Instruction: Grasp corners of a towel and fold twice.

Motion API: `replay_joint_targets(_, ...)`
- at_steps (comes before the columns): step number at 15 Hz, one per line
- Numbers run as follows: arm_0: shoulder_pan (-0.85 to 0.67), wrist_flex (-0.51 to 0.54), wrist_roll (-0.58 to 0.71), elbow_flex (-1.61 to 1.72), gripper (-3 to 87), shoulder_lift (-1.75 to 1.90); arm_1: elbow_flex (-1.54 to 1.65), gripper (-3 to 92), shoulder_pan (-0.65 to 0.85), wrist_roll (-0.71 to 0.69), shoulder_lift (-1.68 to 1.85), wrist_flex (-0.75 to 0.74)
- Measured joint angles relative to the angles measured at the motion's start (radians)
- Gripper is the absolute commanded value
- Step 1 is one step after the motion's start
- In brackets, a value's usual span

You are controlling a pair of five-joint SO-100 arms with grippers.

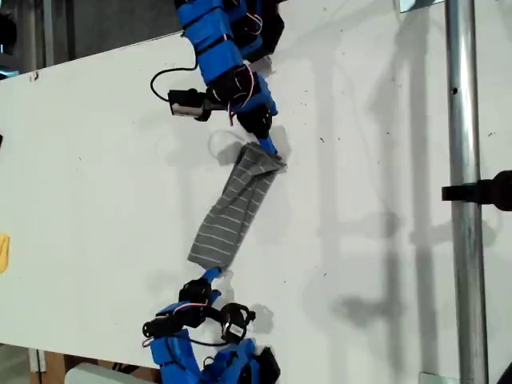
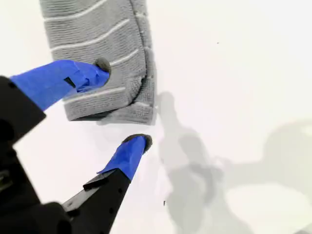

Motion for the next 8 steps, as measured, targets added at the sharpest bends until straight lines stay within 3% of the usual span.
replay_joint_targets(2, -0.002, -0.021, -0.037, 0.256, 19.5, 0.425, 0.048, 41.4, -0.144, 0.192, 0.124, 0.092)
replay_joint_targets(4, 0.048, -0.089, -0.091, 0.486, 17.2, 0.801, 0.166, 42.6, -0.333, 0.425, 0.236, 0.091)
replay_joint_targets(6, 0.103, -0.126, -0.112, 0.703, 13.7, 1.161, 0.276, 44.4, -0.515, 0.644, 0.27, 0.017)
replay_joint_targets(8, 0.117, -0.149, -0.089, 0.836, 12.5, 1.385, 0.367, 46.3, -0.538, 0.707, 0.262, -0.098)
